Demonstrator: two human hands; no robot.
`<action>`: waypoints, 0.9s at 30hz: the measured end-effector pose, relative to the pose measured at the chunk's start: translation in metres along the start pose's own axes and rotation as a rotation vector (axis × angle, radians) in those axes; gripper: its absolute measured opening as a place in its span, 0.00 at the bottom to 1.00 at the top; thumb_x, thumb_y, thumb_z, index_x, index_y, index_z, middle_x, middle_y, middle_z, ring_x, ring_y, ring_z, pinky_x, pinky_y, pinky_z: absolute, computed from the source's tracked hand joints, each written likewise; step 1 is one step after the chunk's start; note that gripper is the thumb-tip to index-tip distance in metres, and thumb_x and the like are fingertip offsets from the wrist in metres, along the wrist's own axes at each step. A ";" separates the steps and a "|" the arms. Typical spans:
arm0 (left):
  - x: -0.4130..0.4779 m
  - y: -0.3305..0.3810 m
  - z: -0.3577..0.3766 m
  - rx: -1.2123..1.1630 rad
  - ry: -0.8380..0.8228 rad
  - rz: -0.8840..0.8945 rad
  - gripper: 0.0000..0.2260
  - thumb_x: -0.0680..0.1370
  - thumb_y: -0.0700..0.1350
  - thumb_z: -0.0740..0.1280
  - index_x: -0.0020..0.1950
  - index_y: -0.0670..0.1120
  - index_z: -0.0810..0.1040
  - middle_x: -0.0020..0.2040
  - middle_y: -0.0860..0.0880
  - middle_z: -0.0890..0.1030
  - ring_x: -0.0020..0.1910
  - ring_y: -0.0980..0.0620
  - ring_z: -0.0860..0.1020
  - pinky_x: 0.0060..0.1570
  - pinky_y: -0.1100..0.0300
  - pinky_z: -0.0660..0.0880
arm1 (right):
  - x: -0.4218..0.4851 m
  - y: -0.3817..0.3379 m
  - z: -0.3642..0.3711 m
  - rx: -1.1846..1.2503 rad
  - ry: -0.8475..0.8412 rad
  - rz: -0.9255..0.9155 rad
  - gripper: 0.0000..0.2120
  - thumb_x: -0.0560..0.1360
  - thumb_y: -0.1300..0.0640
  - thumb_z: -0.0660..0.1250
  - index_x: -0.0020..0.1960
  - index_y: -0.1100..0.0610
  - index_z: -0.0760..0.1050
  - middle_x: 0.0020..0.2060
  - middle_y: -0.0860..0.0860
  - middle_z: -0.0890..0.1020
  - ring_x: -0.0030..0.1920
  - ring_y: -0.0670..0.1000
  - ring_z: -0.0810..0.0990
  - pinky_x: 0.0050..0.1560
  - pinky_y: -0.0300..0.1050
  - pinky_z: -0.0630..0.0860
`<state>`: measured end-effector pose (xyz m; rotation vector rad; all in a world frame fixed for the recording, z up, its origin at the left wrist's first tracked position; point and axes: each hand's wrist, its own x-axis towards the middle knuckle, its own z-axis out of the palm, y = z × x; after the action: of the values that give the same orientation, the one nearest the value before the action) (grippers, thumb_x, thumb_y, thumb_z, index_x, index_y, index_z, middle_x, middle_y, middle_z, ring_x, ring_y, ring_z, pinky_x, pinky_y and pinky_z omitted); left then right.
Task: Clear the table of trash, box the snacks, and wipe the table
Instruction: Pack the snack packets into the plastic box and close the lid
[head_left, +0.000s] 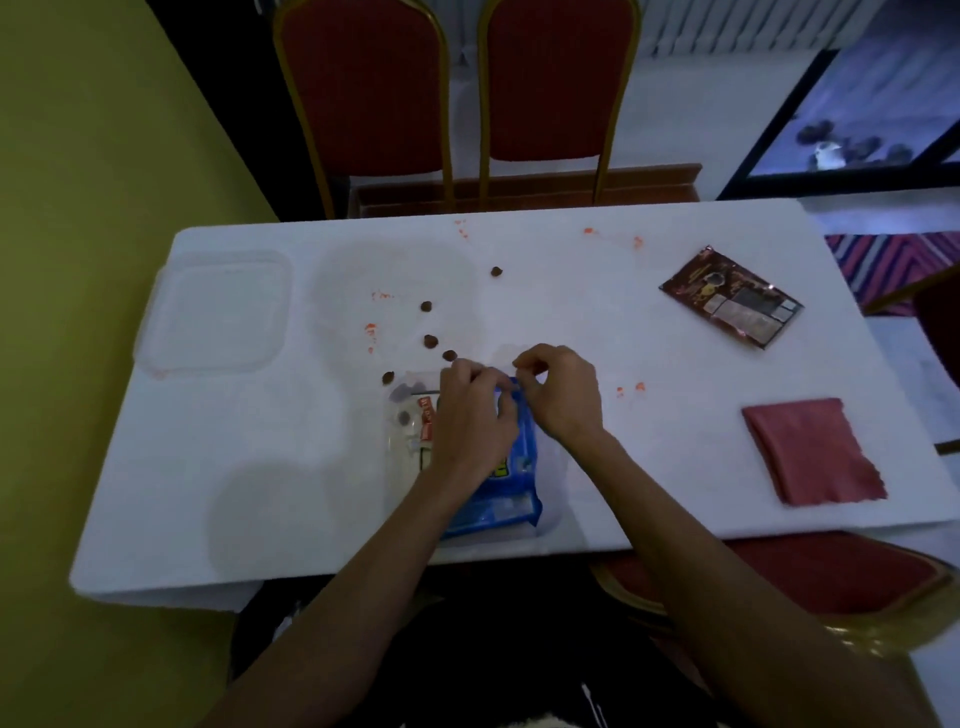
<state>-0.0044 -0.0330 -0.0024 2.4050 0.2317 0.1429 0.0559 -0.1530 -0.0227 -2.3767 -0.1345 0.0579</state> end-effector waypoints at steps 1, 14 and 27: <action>0.005 0.009 0.005 -0.008 -0.010 -0.002 0.10 0.79 0.43 0.65 0.60 0.46 0.79 0.59 0.49 0.72 0.60 0.54 0.70 0.54 0.63 0.70 | 0.004 0.006 -0.009 0.011 0.022 0.020 0.06 0.77 0.59 0.68 0.52 0.54 0.84 0.48 0.50 0.85 0.47 0.47 0.81 0.49 0.41 0.77; 0.078 0.122 0.111 0.070 -0.324 0.147 0.14 0.79 0.42 0.65 0.64 0.47 0.75 0.63 0.45 0.74 0.65 0.47 0.69 0.54 0.58 0.71 | 0.047 0.115 -0.129 0.117 0.228 0.317 0.08 0.76 0.60 0.68 0.52 0.54 0.84 0.47 0.49 0.86 0.45 0.49 0.83 0.50 0.48 0.82; 0.144 0.179 0.213 0.095 -0.484 -0.026 0.14 0.78 0.41 0.66 0.63 0.44 0.78 0.61 0.45 0.79 0.59 0.48 0.76 0.53 0.61 0.70 | 0.101 0.251 -0.205 0.225 0.333 0.719 0.19 0.74 0.47 0.70 0.59 0.57 0.75 0.54 0.53 0.82 0.54 0.56 0.81 0.54 0.51 0.79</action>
<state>0.1945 -0.2724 -0.0366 2.4439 0.0440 -0.4671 0.1934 -0.4625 -0.0480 -2.0618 0.8401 0.0153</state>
